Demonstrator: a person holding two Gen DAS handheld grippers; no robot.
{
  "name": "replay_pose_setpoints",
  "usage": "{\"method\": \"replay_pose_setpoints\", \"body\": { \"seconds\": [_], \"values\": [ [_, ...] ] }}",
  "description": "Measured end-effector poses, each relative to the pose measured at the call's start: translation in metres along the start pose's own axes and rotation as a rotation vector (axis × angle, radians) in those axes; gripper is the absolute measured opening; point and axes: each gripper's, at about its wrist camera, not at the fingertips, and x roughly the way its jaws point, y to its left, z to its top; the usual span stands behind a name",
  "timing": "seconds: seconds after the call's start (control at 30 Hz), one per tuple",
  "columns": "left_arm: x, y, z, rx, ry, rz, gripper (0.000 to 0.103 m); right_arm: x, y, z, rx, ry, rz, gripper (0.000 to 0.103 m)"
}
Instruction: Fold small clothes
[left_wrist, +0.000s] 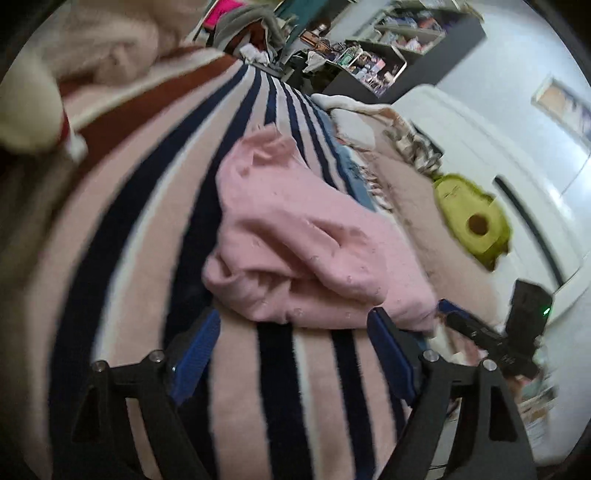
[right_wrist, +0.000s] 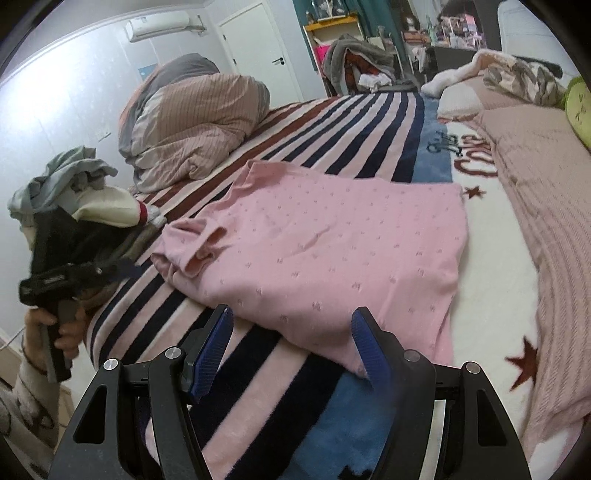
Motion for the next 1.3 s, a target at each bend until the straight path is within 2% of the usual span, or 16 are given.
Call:
{"method": "replay_pose_setpoints", "body": {
  "seconds": [0.13, 0.27, 0.4, 0.53, 0.57, 0.6, 0.63, 0.67, 0.77, 0.8, 0.9, 1.0, 1.07, 1.17, 1.3],
  "values": [
    [0.014, 0.012, 0.001, -0.082, -0.022, -0.076, 0.079, 0.003, 0.001, 0.006, -0.030, -0.006, -0.030, 0.063],
    [0.027, 0.028, 0.004, -0.209, -0.046, -0.182, 0.079, 0.014, 0.000, 0.011, -0.030, 0.003, -0.012, 0.063],
    [0.042, 0.032, 0.013, -0.285, -0.084, -0.202, 0.079, 0.020, 0.004, 0.014, -0.044, -0.001, -0.001, 0.063],
    [0.051, 0.028, 0.020, -0.314, -0.100, -0.157, 0.078, 0.024, 0.009, 0.018, -0.069, -0.011, -0.003, 0.063],
    [0.053, 0.024, 0.021, -0.299, -0.102, -0.129, 0.070, 0.025, 0.011, 0.020, -0.078, -0.012, -0.006, 0.063],
    [0.054, 0.020, 0.022, -0.276, -0.107, -0.091, 0.062, 0.027, 0.011, 0.020, -0.084, -0.012, -0.010, 0.063],
    [0.055, 0.017, 0.024, -0.258, -0.112, -0.062, 0.043, 0.029, 0.012, 0.021, -0.096, -0.011, -0.021, 0.063],
    [0.056, 0.015, 0.026, -0.236, -0.117, -0.034, 0.028, 0.031, 0.012, 0.021, -0.102, -0.009, -0.035, 0.063],
    [0.058, -0.004, 0.035, -0.105, -0.121, 0.039, 0.018, 0.035, 0.011, 0.016, -0.123, 0.005, -0.058, 0.058],
    [0.058, -0.010, 0.037, -0.068, -0.124, 0.055, 0.018, 0.036, 0.010, 0.015, -0.129, 0.011, -0.061, 0.052],
    [0.058, -0.044, 0.048, 0.092, -0.148, 0.103, 0.016, 0.038, 0.006, 0.006, -0.134, 0.030, -0.047, 0.045],
    [0.062, -0.088, 0.056, 0.258, -0.160, 0.126, 0.015, 0.037, 0.001, 0.001, -0.109, 0.036, -0.022, 0.044],
    [0.070, -0.118, 0.058, 0.356, -0.149, 0.116, 0.015, 0.034, -0.003, -0.001, -0.084, 0.032, -0.002, 0.044],
    [0.092, -0.166, 0.050, 0.530, -0.108, 0.118, 0.014, 0.024, -0.011, -0.003, -0.041, 0.009, 0.023, 0.043],
    [0.132, -0.215, 0.022, 0.714, 0.005, 0.094, 0.014, -0.002, -0.026, -0.004, 0.005, -0.045, 0.009, 0.044]
  ]
}}
